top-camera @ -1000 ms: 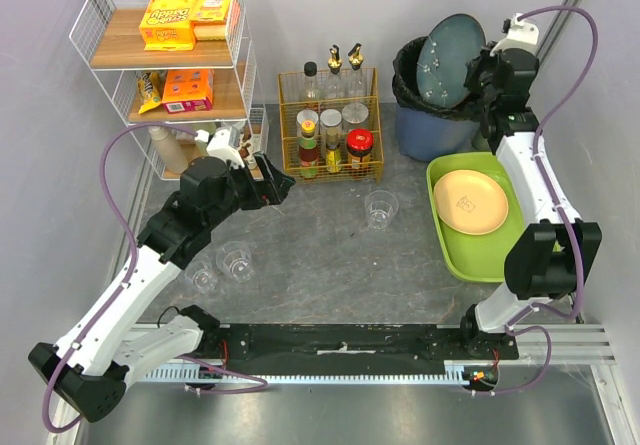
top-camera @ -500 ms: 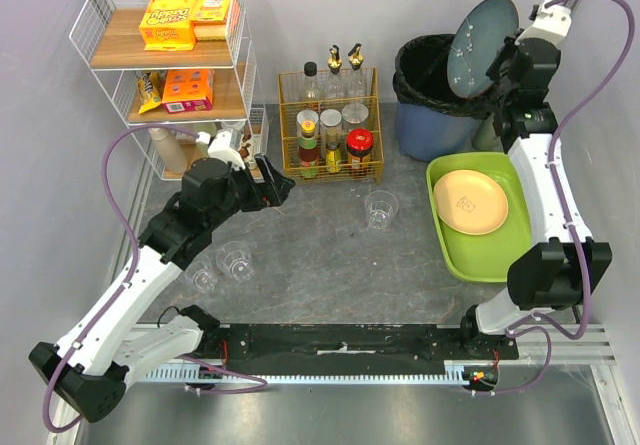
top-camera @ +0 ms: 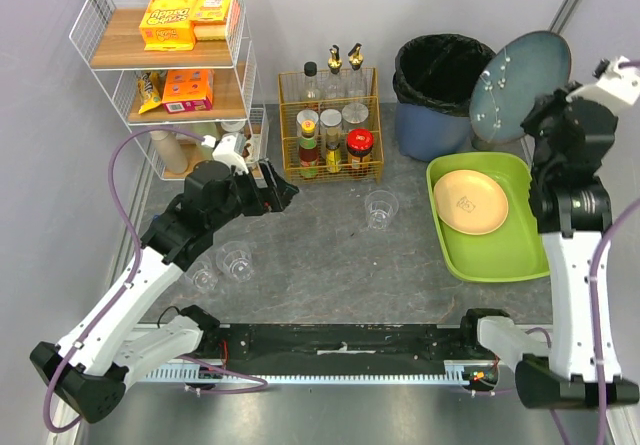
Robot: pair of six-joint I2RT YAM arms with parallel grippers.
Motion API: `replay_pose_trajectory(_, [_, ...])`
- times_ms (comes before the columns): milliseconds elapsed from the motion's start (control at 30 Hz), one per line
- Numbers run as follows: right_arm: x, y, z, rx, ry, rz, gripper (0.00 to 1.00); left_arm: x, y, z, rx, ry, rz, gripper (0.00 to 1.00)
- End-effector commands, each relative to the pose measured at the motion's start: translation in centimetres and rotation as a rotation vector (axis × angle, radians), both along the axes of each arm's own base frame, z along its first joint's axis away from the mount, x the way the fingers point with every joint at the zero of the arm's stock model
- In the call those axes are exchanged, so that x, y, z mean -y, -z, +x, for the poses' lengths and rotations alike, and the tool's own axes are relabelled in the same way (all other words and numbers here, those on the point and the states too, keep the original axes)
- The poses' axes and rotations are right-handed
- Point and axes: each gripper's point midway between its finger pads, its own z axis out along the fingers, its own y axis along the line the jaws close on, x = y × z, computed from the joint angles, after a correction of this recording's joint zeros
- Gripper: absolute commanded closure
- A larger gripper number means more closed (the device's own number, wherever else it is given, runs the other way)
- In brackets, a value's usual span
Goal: Clear the kitchen counter
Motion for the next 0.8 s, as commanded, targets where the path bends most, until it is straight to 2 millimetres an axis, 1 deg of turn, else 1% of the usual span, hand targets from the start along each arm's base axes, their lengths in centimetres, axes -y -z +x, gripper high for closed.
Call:
replay_pose_trajectory(0, [0.8, -0.3, -3.3, 0.078, 0.075, 0.095, 1.00, 0.4, -0.5, -1.2, 0.033, 0.081, 0.006, 0.04])
replay_pose_trajectory(33, [1.1, 1.0, -4.1, 0.035, 0.102, 0.110, 1.00, 0.2, -0.2, -1.6, 0.028, 0.084, 0.017, 0.04])
replay_pose_trajectory(67, [1.3, 2.2, -4.4, 0.004, 0.117, 0.124, 1.00, -0.1, 0.1, -1.8, 0.021, 0.082, 0.027, 0.03])
replay_pose_trajectory(133, [1.3, 4.9, -4.8, -0.054, 0.131, 0.146, 1.00, -0.7, 0.4, -2.4, 0.013, 0.077, 0.043, 0.02])
replay_pose_trajectory(233, [1.1, 8.6, -5.1, -0.106, 0.141, 0.195, 1.00, -1.3, 0.4, -3.4, 0.021, 0.082, 0.044, 0.01])
replay_pose_trajectory(333, [1.0, 12.1, -4.9, -0.158, 0.155, 0.240, 1.00, -1.5, 0.4, -4.4, 0.031, 0.111, 0.050, 0.00])
replay_pose_trajectory(367, [1.2, 13.0, -4.9, -0.174, 0.167, 0.248, 1.00, -1.5, 0.5, -4.6, 0.027, 0.118, 0.056, 0.01])
replay_pose_trajectory(533, [2.8, 18.7, -3.8, -0.279, 0.198, 0.334, 1.00, -1.9, 0.7, -5.2, 0.018, 0.125, 0.072, 0.01])
replay_pose_trajectory(567, [3.0, 20.3, -3.6, -0.306, 0.202, 0.352, 1.00, -1.9, 0.8, -5.3, 0.020, 0.127, 0.072, 0.01])
replay_pose_trajectory(633, [3.1, 22.2, -3.2, -0.321, 0.190, 0.398, 1.00, -1.8, 0.8, -5.4, 0.018, 0.132, 0.062, 0.01])
replay_pose_trajectory(767, [3.5, 24.3, -2.2, -0.258, 0.149, 0.498, 1.00, -1.1, 1.2, -5.8, -0.002, 0.160, 0.023, 0.01])
